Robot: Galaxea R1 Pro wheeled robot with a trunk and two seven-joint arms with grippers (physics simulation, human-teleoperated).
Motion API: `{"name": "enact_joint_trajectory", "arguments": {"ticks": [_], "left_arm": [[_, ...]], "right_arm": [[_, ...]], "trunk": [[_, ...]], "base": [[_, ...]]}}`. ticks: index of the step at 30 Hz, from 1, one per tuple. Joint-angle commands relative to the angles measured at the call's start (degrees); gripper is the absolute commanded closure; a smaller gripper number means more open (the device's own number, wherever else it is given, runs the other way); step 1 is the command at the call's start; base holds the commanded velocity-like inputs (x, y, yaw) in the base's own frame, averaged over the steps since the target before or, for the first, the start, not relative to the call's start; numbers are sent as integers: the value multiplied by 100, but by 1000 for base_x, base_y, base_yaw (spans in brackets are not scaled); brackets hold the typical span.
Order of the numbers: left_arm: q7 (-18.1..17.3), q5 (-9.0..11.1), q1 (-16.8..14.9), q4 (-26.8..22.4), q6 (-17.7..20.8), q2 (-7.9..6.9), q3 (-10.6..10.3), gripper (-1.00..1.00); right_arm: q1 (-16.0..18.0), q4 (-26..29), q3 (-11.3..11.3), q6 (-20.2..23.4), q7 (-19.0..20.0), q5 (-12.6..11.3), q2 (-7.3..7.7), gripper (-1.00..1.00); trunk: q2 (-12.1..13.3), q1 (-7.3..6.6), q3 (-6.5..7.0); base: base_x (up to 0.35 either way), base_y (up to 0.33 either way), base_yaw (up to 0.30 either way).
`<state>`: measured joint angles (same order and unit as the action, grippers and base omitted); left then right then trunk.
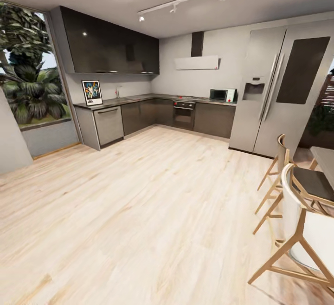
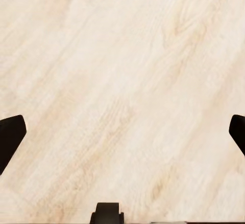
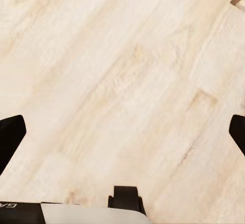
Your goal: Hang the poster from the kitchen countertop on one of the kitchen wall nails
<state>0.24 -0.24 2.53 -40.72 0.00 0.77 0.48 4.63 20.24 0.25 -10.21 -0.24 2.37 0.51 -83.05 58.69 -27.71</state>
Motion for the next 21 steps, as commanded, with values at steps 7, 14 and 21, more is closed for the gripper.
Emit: {"name": "enact_joint_trajectory", "arguments": {"ticks": [7, 14, 21], "left_arm": [[2, -2, 5, -8, 0, 2, 5, -100], [2, -2, 3, -6, 0, 2, 5, -100], [2, -2, 2, -6, 0, 2, 5, -100]], "right_arm": [[3, -3, 5, -12, 2, 24, 1, -100], [3, -3, 9, -6, 14, 25, 4, -100], [3, -3, 3, -12, 8, 18, 2, -100]], "trunk": [[-3, 3, -24], [-3, 3, -30], [-3, 3, -31]], "base": [[298, 186, 247], [313, 151, 84], [319, 132, 239]]}}
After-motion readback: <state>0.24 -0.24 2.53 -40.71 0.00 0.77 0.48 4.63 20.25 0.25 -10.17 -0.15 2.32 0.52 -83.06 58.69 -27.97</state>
